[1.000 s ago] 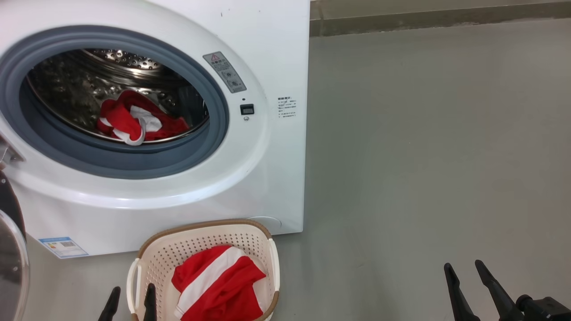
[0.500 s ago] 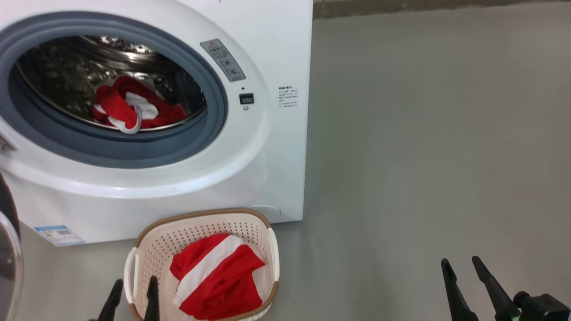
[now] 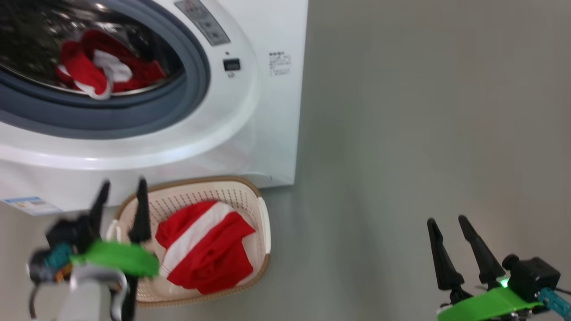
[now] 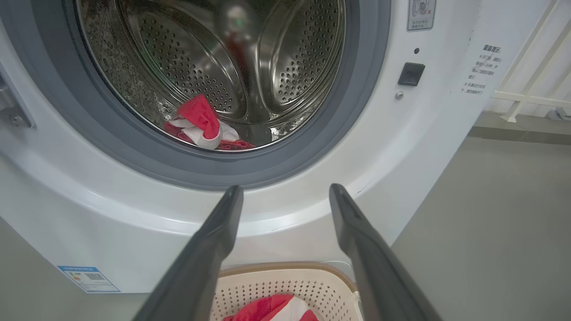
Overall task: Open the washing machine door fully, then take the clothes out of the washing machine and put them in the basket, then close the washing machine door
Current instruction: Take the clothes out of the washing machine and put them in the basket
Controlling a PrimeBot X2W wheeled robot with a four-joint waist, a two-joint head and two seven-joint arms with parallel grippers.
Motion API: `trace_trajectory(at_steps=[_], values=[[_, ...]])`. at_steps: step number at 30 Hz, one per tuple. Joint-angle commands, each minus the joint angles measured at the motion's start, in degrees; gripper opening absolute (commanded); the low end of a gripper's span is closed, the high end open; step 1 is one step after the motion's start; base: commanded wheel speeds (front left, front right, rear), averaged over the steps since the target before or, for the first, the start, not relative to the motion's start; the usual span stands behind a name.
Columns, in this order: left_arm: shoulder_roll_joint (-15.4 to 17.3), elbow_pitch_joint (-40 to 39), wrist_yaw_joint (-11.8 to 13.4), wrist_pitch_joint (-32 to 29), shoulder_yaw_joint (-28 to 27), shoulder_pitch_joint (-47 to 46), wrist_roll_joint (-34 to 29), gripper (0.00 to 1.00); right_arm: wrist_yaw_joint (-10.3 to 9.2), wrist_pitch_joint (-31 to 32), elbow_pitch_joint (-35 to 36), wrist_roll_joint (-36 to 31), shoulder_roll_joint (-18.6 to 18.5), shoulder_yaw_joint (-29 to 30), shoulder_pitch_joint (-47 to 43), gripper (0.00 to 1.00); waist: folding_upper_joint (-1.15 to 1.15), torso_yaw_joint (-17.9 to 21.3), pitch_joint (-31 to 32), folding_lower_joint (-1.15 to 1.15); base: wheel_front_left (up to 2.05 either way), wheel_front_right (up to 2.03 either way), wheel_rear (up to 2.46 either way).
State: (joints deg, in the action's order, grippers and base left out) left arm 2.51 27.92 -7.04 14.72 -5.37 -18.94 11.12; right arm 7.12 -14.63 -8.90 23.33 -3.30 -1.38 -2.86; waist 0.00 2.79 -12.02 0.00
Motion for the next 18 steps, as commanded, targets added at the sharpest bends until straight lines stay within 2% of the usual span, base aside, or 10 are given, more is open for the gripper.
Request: trace_trajectory(at_steps=[1, 8, 13, 18], values=[[2.1, 1.4, 0.6, 0.3, -2.3, -5.0, -0.9, 1.00, 0.36, -0.4, 1.5, 0.3, -0.4, -1.7, 2.5, 1.00, 0.00, 2.2, -4.8, 0.00, 0.00, 0.00, 0.00], [6.8, 13.0, 2.0, 0.3, -3.8, -19.4, -2.1, 1.00, 0.36, -0.4, 1.4, 0.5, 0.1, -2.5, 6.0, 1.00, 0.00, 5.4, -9.7, 0.00, 0.00, 0.00, 0.00], [11.5, 25.4, 3.9, -0.6, -4.4, -31.1, -2.7, 1.00, 0.36, -0.4, 1.0, 0.9, 0.4, -3.7, 7.6, 1.00, 0.00, 8.2, -12.6, 0.00, 0.00, 0.00, 0.00], [13.9, 33.4, 4.8, -1.2, -5.9, -40.0, -0.8, 1.00, 0.36, -0.4, 1.3, 1.8, 0.4, -4.4, 9.3, 1.00, 0.00, 9.8, -15.2, 0.00, 0.00, 0.00, 0.00]])
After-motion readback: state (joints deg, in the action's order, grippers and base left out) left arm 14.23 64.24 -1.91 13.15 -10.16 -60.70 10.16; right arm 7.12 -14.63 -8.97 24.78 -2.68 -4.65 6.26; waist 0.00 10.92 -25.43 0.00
